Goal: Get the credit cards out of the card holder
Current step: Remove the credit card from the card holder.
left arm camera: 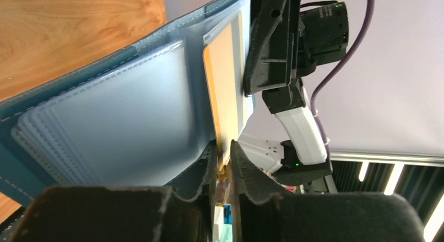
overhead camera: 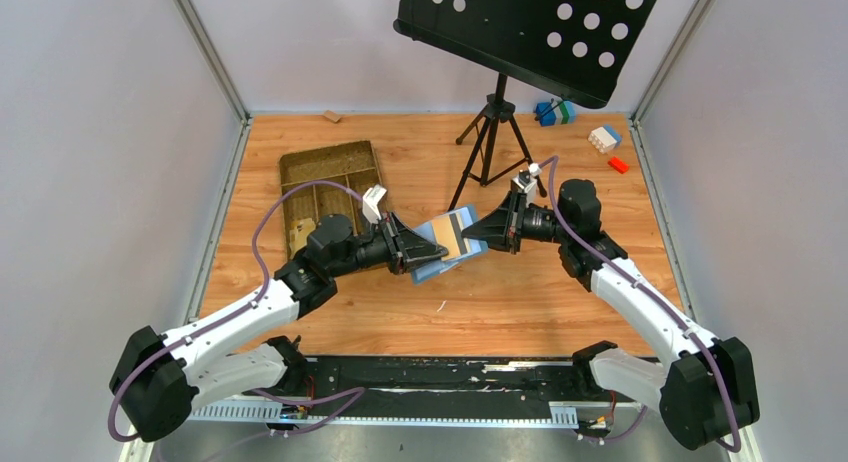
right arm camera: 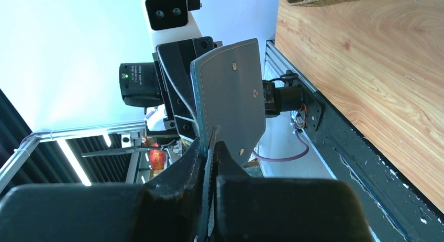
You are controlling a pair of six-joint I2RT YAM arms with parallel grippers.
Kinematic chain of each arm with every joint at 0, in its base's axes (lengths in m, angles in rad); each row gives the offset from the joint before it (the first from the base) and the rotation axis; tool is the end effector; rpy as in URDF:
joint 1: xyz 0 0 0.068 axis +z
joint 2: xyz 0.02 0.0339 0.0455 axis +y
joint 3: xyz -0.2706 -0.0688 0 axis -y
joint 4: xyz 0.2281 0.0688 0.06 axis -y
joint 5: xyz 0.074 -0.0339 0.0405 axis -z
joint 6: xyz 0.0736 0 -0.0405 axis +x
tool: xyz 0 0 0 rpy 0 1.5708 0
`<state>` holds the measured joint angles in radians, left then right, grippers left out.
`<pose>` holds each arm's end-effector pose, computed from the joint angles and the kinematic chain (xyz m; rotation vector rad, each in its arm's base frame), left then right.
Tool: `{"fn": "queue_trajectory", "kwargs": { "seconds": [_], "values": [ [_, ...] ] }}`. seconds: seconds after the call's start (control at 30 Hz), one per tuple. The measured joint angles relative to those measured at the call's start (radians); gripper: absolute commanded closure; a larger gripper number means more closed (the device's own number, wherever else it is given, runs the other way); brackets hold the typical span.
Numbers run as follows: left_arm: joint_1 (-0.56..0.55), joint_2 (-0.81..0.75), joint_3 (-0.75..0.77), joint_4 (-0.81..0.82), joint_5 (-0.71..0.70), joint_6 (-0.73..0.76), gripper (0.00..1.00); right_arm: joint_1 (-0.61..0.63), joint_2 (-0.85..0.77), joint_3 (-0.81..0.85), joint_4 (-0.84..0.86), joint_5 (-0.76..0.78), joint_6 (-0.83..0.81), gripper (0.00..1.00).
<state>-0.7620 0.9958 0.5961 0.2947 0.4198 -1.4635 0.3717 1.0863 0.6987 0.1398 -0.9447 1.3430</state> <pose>0.1578 -0.1920 0.2923 -0.3414 2.0984 -1.8824 0.2032 0.1432 0.2936 0.2408 2.2402 1.9324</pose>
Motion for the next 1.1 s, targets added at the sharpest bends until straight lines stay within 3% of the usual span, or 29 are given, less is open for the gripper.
{"fn": "queue_trajectory", "kwargs": {
  "seconds": [0.07,0.23,0.4,0.53,0.6,0.7,0.8,1.1],
  "values": [
    [0.0,0.001,0.0,0.013,0.002,-0.004,0.69,0.0,0.0,-0.002,0.001,0.0,0.003,1.0],
    [0.004,-0.013,-0.016,0.042,-0.003,-0.016,0.82,0.001,0.0,-0.018,0.026,0.0,0.026,1.0],
    [0.018,-0.044,-0.066,0.082,-0.01,-0.043,0.86,0.007,0.003,-0.024,0.061,-0.001,0.047,1.0],
    [0.019,-0.046,-0.071,0.09,-0.01,-0.05,0.75,0.007,0.006,-0.027,0.069,-0.002,0.057,1.0],
    [0.022,-0.046,-0.071,0.098,-0.01,-0.055,0.75,0.007,0.006,-0.031,0.082,-0.001,0.064,1.0],
    [0.024,-0.046,-0.071,0.107,-0.01,-0.057,0.84,0.007,0.008,-0.035,0.101,-0.002,0.078,1.0],
    [0.027,-0.046,-0.071,0.113,-0.009,-0.061,0.99,0.007,0.011,-0.038,0.117,-0.005,0.089,1.0],
    [0.057,-0.047,-0.072,0.122,0.01,-0.068,1.0,0.006,0.026,-0.038,0.136,-0.007,0.099,1.0]
  ]
}}
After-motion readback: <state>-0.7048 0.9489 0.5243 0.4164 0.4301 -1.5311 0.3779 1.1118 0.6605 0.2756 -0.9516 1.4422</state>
